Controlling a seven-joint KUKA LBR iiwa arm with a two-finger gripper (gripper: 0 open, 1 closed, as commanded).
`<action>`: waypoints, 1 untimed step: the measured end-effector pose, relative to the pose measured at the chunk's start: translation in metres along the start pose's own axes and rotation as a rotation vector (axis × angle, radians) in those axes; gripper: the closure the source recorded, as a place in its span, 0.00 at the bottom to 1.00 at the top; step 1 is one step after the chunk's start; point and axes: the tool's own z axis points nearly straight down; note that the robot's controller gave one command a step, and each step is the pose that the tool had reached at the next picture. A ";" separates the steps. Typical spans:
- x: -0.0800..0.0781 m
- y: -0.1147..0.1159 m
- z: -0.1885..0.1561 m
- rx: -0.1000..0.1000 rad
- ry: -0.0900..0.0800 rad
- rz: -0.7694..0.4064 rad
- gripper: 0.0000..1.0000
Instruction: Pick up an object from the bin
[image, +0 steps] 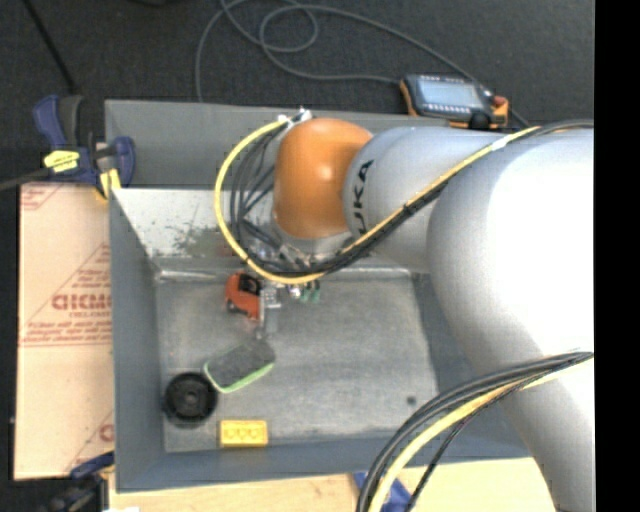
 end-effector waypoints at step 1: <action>0.001 0.016 0.006 -0.002 -0.001 0.007 0.00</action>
Offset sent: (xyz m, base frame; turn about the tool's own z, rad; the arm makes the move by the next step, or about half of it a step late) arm -0.0539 -0.0705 -0.0049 -0.3952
